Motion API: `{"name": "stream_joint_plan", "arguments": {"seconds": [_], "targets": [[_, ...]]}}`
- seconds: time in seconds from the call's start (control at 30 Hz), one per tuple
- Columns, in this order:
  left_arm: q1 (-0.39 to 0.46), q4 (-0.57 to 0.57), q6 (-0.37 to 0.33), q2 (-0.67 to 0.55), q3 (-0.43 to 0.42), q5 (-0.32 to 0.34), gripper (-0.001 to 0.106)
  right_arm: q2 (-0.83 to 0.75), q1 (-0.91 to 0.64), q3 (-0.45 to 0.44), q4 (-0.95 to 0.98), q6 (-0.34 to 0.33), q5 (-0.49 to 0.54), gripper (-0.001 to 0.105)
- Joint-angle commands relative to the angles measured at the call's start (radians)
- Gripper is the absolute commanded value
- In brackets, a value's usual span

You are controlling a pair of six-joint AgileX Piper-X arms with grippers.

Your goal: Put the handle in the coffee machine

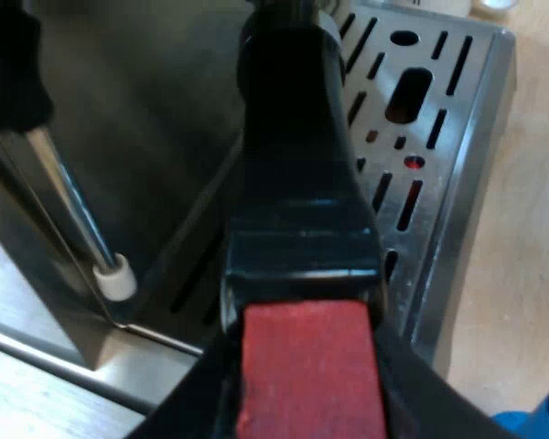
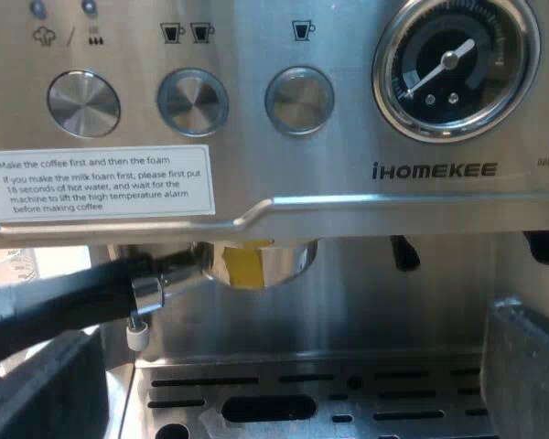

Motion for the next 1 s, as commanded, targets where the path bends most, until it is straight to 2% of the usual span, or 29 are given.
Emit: {"name": "stream_joint_plan", "arguments": {"seconds": [0.03,0.2,0.33,0.73,0.9,1.0], "targets": [[-0.005,0.003,-0.011,-0.007,-0.034,0.072,0.001,0.004,-0.003,-0.009,-0.002,-0.016,0.004,0.084],[-0.005,0.020,-0.006,-0.007,-0.044,0.074,0.001,0.004,-0.003,-0.009,-0.002,-0.016,0.004,0.084],[-0.017,0.052,0.027,-0.007,-0.044,0.072,0.001,0.004,-0.003,-0.009,-0.002,-0.016,0.004,0.084],[-0.025,0.059,0.037,-0.007,-0.044,0.074,0.001,0.004,-0.003,-0.009,0.015,-0.016,0.004,0.084],[-0.023,0.059,0.044,-0.007,-0.044,0.121,0.001,0.004,-0.003,-0.009,0.015,-0.016,0.004,0.084],[-0.023,0.059,0.044,-0.010,-0.044,0.119,0.001,0.004,-0.003,-0.009,0.015,-0.016,0.004,0.084]]}}
